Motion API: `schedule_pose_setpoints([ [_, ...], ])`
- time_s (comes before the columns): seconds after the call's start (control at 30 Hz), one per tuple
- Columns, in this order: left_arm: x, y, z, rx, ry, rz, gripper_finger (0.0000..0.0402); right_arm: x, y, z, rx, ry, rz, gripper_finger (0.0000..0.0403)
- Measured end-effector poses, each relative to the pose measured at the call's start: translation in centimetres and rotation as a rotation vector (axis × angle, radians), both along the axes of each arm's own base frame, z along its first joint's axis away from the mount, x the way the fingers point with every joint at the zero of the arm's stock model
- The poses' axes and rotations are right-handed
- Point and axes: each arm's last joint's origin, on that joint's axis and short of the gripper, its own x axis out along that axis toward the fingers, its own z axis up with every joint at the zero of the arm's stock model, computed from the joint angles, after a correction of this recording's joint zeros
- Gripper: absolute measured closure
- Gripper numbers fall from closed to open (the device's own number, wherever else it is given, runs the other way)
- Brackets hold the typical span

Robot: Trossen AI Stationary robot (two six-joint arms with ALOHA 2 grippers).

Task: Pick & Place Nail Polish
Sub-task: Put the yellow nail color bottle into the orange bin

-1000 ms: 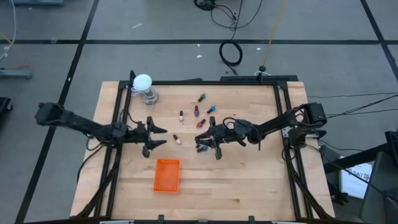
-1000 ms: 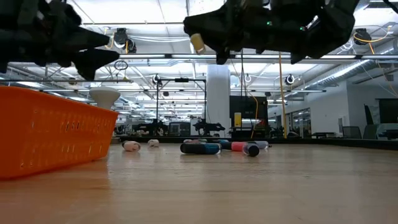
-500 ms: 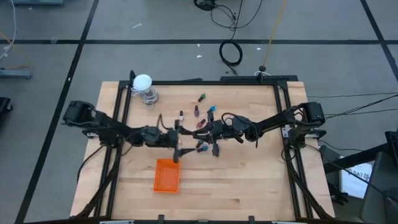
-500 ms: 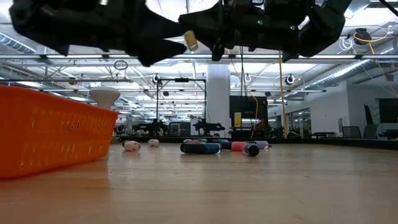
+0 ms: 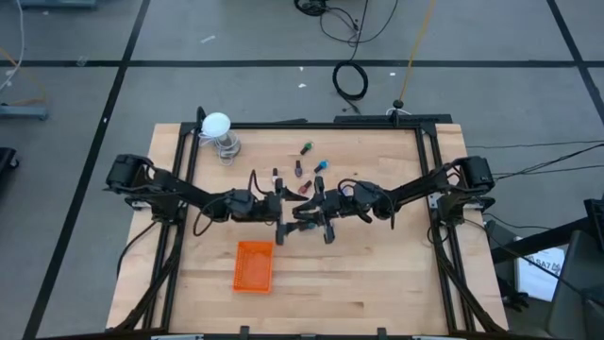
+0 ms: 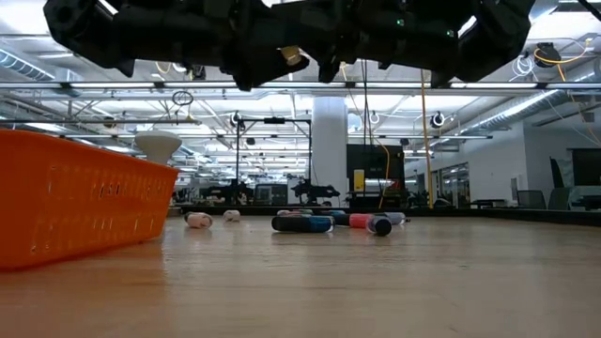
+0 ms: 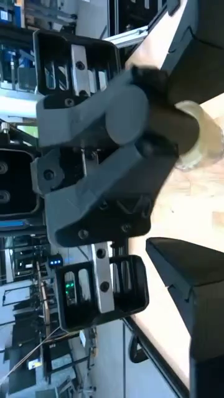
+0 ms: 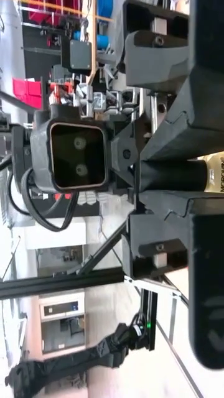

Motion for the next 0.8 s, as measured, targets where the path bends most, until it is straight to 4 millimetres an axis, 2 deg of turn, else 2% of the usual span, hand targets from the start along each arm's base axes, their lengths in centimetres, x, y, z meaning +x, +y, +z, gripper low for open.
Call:
schedule_pose_setpoints([
  [0.23,-0.11,-0.08,0.27,-0.045,-0.008,-0.034,0.0146,-0.03,0.17,0.11,0.002,-0.011,0.004,0.0356],
  [0.57,-0.17,-0.12,0.21,-0.017,-0.007,-0.036,0.0305,-0.05,0.13,0.12,0.003,-0.010,-0.005,0.0356],
  [0.67,-0.16,-0.08,0.21,0.006,-0.007,-0.037,0.0305,-0.05,0.11,0.11,0.001,-0.009,0.000,0.0354],
  [0.8,-0.16,-0.09,0.20,0.028,-0.006,-0.036,0.0305,-0.05,0.14,0.10,0.007,-0.007,0.004,0.0309],
])
